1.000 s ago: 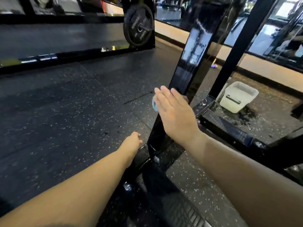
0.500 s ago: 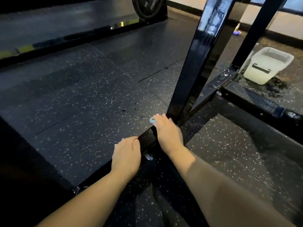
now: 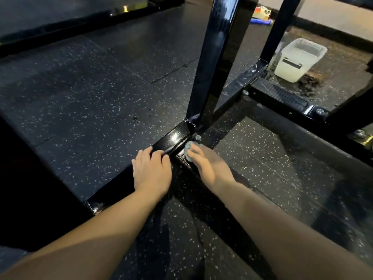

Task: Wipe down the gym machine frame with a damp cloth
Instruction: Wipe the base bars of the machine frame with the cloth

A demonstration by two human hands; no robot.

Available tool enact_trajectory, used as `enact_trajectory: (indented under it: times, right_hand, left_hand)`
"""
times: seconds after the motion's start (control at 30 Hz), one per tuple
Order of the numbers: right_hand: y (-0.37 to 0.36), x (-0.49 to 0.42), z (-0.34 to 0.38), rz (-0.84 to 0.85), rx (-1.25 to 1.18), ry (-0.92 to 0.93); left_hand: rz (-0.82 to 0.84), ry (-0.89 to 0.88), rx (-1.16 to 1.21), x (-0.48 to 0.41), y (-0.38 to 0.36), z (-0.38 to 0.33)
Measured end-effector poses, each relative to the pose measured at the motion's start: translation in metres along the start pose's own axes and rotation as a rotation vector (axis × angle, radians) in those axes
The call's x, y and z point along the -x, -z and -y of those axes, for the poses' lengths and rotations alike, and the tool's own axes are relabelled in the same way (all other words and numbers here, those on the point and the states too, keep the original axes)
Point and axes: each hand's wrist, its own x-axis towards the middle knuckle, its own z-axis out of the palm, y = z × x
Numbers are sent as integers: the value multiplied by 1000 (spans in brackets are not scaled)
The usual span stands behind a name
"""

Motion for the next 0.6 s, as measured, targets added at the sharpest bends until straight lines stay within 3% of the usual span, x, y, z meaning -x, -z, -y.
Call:
enact_trajectory:
  times: [0.1, 0.13, 0.23, 0.33, 0.4, 0.53, 0.6]
  right_hand:
    - [14, 58, -7, -86, 62, 69]
    - [16, 66, -11, -38, 156, 73]
    - [23, 52, -8, 54, 162, -85]
    - [12, 5, 11, 88, 283, -198]
    - [-2, -15, 29, 91, 224, -204]
    - [-14, 14, 21, 256, 217, -69]
    - [1, 45, 2, 211, 245, -61]
  left_hand:
    - [99, -179, 51, 8, -10, -14]
    - [148, -216, 56, 10, -14, -15]
    - [214, -309, -45, 14, -18, -16]
    - [173, -270, -73, 13, -11, -17]
    - [120, -244, -63, 10, -7, -16]
    - [143, -260, -123, 14, -5, -21]
    - [166, -305, -184, 19, -8, -25]
